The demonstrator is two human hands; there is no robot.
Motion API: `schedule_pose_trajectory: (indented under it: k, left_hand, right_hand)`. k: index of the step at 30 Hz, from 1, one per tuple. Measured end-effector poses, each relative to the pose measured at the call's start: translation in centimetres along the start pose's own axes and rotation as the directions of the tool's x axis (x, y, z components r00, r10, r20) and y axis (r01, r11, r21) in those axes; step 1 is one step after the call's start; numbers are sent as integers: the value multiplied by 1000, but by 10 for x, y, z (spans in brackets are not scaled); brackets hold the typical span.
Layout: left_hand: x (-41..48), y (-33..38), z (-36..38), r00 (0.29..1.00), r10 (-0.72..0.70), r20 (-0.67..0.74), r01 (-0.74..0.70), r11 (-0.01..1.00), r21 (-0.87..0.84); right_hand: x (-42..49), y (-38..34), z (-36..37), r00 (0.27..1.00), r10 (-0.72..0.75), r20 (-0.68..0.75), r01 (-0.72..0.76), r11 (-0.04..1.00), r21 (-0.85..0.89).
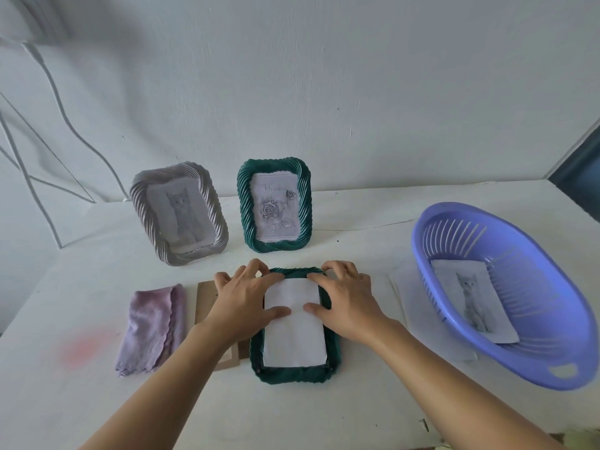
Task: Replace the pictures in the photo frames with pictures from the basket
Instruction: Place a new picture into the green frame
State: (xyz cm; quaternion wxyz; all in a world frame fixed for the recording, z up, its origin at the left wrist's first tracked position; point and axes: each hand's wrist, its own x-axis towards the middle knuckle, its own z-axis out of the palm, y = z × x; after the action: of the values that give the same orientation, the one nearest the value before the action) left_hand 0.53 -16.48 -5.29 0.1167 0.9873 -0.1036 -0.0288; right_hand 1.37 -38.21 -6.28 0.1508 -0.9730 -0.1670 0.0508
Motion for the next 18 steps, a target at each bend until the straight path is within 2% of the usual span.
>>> schedule_pose_trajectory:
  k: [8,18]
  left_hand:
    - [-2,-5,3,998,23,-67,-30,994,-108]
    - [-14,-5,0,991,83,-104,-98,984,-147]
  right_hand:
    - [0,2,3,988,-11,-154,37,985,169]
    - [-5,-6,6,945,-70,-319,155,956,250]
